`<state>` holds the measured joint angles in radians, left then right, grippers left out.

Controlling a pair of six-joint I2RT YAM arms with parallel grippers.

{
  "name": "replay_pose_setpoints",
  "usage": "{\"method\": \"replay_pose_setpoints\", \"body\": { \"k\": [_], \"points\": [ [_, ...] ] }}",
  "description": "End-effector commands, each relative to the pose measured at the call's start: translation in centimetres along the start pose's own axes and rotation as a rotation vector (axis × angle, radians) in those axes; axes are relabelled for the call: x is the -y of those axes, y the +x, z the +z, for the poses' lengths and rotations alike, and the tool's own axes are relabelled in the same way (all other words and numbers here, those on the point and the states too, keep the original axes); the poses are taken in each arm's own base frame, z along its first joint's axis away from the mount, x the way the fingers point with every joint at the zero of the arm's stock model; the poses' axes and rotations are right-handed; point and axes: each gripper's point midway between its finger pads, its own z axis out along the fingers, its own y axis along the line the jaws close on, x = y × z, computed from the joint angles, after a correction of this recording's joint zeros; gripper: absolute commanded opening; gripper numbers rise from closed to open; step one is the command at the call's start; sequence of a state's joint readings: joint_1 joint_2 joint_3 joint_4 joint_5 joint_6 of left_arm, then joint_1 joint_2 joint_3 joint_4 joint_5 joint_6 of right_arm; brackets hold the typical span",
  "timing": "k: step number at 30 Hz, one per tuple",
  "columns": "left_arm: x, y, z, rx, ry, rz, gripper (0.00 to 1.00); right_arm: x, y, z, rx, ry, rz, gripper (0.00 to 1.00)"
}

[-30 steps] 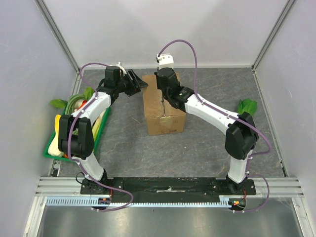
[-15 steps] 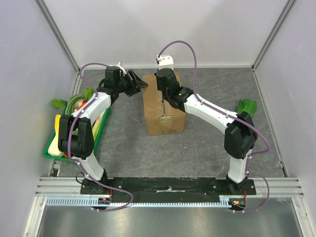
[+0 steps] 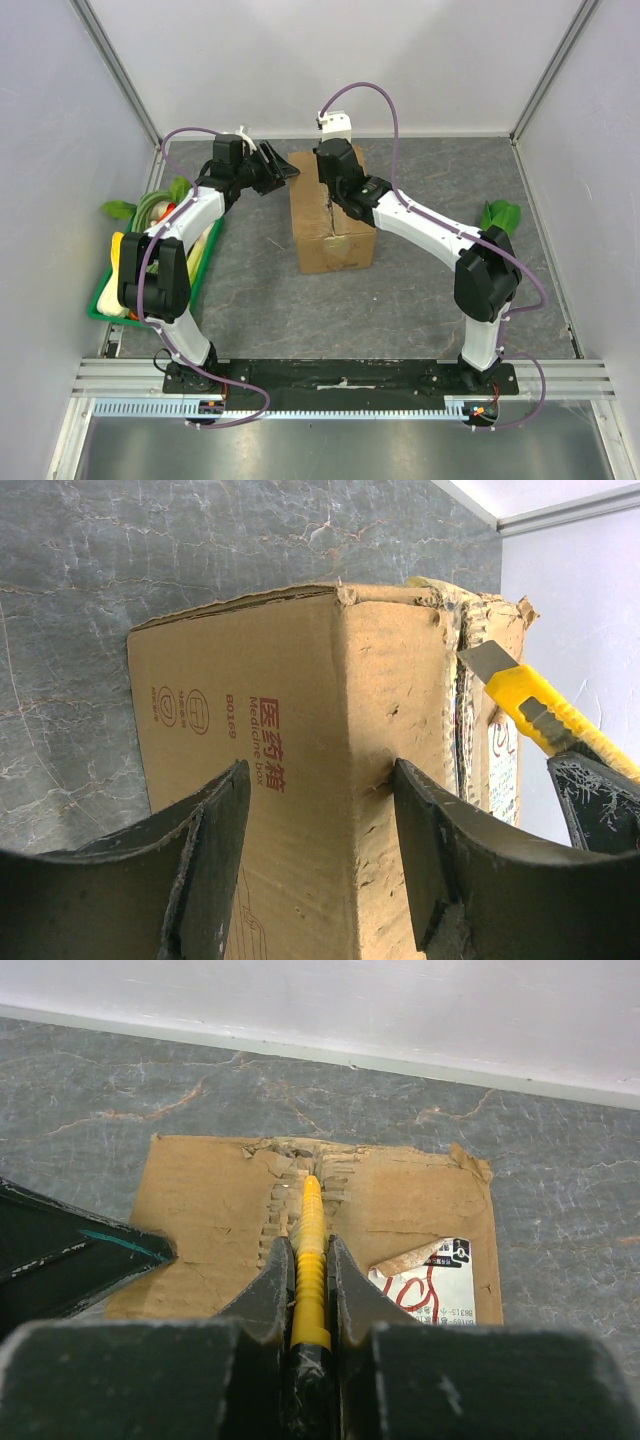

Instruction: Unpack the express box

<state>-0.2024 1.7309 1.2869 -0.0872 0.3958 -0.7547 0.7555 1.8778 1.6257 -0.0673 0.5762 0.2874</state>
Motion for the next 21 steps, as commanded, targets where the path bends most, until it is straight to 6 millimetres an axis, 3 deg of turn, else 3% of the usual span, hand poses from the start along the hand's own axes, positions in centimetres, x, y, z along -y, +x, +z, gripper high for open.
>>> {"method": "replay_pose_setpoints", "body": {
  "k": [1,8,14,18,21],
  "points": [
    [-2.3,0.9,0.8,-0.016,-0.067,-0.028,0.64,0.8,1.1,0.2,-0.029,0.036,-0.012,0.00],
    [-2.3,0.9,0.9,-0.018,-0.066,-0.038,0.62,1.1,2.1,-0.2,-0.073,0.040,-0.032,0.00],
    [-2.5,1.0,1.2,-0.026,-0.074,-0.060,0.42,1.0,4.1,-1.3,-0.153,0.036,-0.070,0.00],
    [-2.7,1.2,1.5,-0.028,-0.079,-0.087,0.26,0.7,4.4,-2.3,-0.200,0.012,-0.047,0.00],
    [-2.8,1.2,1.5,-0.022,-0.081,-0.112,0.23,0.3,3.8,-2.9,-0.217,-0.003,-0.008,0.00]
  ]
}}
